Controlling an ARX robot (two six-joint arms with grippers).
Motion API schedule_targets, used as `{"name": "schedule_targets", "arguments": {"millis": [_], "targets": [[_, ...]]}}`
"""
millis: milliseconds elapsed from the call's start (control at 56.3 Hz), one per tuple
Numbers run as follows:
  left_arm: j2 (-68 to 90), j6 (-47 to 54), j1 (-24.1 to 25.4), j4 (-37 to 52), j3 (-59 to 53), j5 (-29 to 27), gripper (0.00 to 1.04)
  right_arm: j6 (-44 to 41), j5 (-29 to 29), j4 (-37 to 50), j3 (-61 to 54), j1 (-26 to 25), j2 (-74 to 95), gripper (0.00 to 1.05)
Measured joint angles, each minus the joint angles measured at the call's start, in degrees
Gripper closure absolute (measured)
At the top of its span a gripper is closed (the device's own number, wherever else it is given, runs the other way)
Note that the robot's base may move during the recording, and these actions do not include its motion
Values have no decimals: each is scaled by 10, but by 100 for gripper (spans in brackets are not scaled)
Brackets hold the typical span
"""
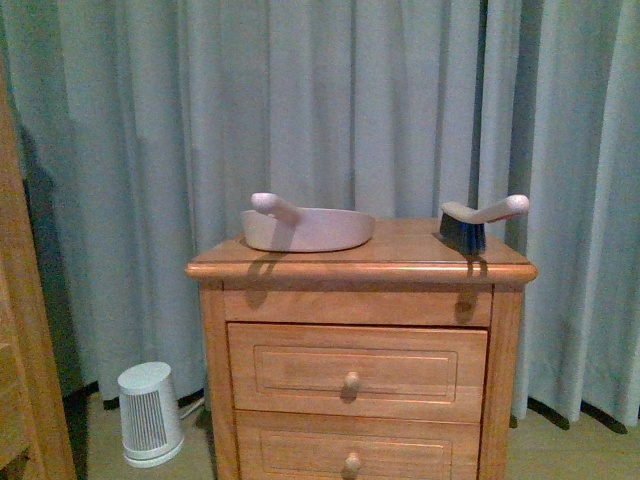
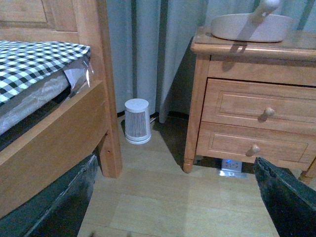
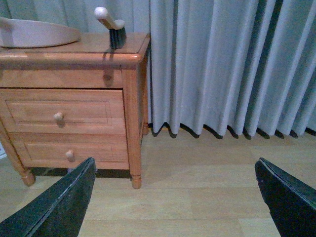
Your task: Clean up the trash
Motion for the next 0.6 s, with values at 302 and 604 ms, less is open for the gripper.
{"name": "schedule_targets", "arguments": {"millis": [302, 604], "targets": [[0, 0, 0, 0, 0, 0, 8, 0, 0, 0, 0, 0, 0, 7], [0, 0, 0, 0, 0, 0, 8, 0, 0, 0, 0, 0, 0, 7]]}}
